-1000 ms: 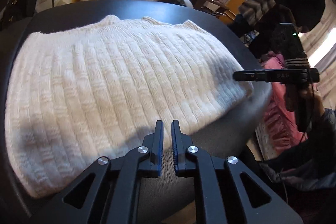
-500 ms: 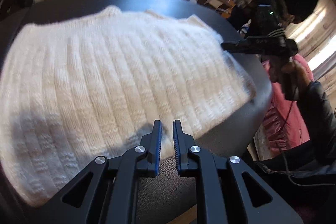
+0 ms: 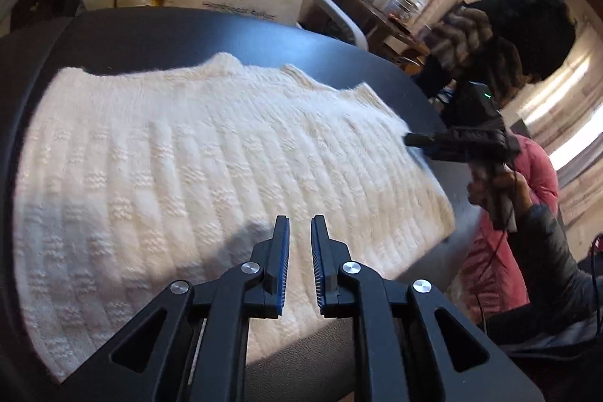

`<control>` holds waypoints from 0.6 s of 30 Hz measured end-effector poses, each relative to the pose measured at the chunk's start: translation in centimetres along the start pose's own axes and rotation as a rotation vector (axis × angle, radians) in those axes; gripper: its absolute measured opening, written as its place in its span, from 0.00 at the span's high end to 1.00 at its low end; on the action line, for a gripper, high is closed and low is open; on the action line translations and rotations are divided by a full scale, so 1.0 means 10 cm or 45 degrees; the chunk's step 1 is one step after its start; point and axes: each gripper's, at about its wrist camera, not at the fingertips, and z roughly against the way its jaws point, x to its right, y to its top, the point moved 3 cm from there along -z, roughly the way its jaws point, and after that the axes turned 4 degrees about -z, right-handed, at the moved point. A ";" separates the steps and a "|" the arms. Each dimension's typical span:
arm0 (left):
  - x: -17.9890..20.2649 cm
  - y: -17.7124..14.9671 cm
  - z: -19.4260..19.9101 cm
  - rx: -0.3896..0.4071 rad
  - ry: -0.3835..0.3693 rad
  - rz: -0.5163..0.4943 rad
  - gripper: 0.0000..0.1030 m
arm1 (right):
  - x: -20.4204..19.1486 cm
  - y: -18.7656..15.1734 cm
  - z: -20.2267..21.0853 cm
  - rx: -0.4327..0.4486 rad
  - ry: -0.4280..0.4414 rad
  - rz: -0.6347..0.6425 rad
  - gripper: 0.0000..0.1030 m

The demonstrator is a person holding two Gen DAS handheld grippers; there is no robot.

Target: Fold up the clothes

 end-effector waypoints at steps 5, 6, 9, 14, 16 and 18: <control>0.02 -0.09 -0.21 -0.178 0.063 -0.091 0.85 | -0.38 -0.13 0.14 0.033 -0.088 0.199 0.92; 0.06 -0.14 -0.25 -0.211 0.059 -0.126 0.85 | -0.33 -0.15 0.11 0.018 -0.142 0.192 0.93; 0.15 -0.18 -0.21 -0.202 -0.047 -0.158 0.85 | -0.14 -0.21 0.01 -0.027 -0.304 0.159 0.93; 0.01 0.18 0.04 0.023 -0.067 -0.052 0.82 | -0.25 -0.19 0.13 0.032 -0.382 0.181 0.93; -0.12 0.29 0.01 0.037 -0.002 -0.003 0.75 | -0.34 -0.16 0.23 0.075 -0.442 0.202 0.90; -0.23 0.35 -0.07 0.015 0.061 0.024 0.75 | -0.45 -0.10 0.24 0.125 -0.449 0.199 0.74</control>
